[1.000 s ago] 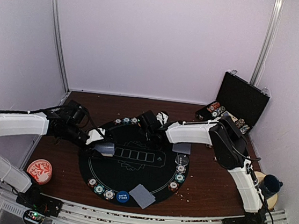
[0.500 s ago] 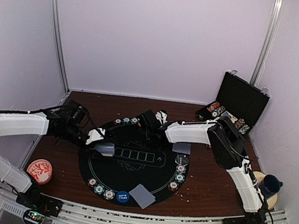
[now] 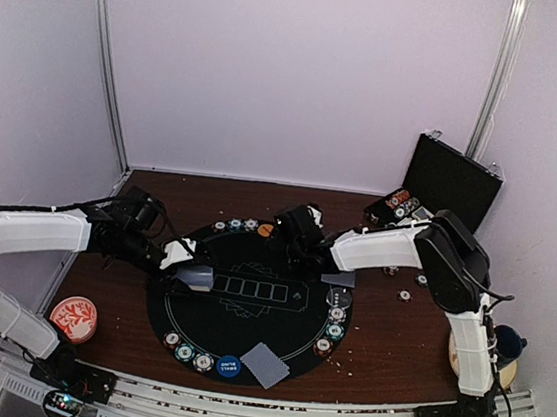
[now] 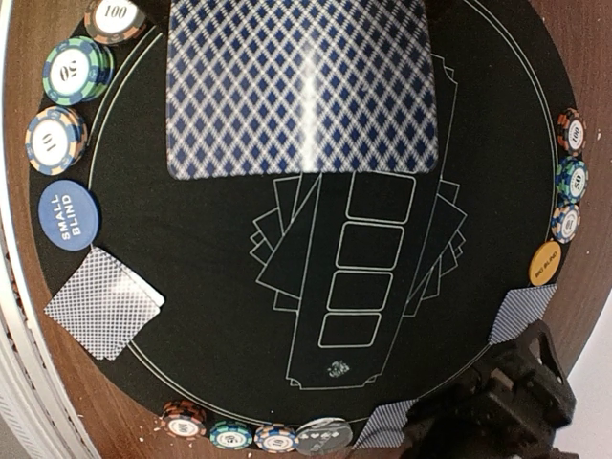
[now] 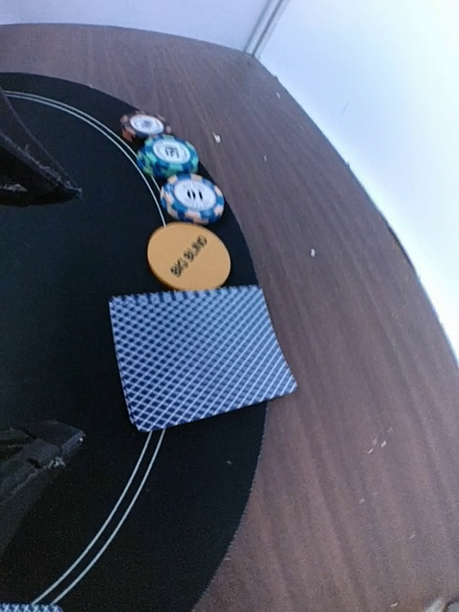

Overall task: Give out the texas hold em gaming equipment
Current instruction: Adjust the poker card in the big blind area, then pick up the poker card from the face-down deck piles.

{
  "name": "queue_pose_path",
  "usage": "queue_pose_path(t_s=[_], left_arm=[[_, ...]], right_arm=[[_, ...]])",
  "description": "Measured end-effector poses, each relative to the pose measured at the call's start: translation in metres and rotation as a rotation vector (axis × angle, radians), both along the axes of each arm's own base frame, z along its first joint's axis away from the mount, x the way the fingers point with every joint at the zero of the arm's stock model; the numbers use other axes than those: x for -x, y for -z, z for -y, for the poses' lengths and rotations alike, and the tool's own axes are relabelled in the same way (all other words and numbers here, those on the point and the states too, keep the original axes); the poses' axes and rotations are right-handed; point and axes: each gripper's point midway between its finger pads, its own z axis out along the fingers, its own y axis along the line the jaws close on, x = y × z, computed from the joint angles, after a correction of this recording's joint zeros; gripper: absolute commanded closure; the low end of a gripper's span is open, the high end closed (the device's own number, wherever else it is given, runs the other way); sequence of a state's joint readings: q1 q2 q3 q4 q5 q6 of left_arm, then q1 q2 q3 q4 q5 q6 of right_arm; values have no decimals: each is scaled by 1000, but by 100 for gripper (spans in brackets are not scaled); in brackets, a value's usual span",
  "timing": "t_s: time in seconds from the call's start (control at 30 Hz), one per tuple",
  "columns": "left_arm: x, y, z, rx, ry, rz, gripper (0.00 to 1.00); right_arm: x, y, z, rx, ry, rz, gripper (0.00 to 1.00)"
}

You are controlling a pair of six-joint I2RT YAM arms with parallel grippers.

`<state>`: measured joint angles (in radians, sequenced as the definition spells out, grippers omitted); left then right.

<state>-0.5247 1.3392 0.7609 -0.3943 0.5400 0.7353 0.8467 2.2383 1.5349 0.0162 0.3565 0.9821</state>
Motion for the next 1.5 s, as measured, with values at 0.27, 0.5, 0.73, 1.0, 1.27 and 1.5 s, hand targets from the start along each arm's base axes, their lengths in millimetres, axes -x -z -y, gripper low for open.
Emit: queue_pose_path(t_s=[0.27, 0.5, 0.73, 1.0, 1.27, 1.5], left_arm=[[0, 0, 0, -1, -1, 0, 87], [0, 0, 0, -1, -1, 1, 87], [0, -4, 0, 7, 1, 13, 87], [1, -6, 0, 11, 6, 19, 87], [3, -6, 0, 14, 16, 24, 87], [4, -7, 1, 20, 24, 23, 87]], right_arm=[[34, -105, -12, -139, -210, 147, 3], [93, -109, -58, -232, -543, 150, 4], [165, -90, -99, -321, -811, 95, 5], [194, -80, -131, -386, -929, 75, 8], [188, -67, -156, -407, -940, 52, 12], [176, -81, -176, -425, -946, 72, 20]])
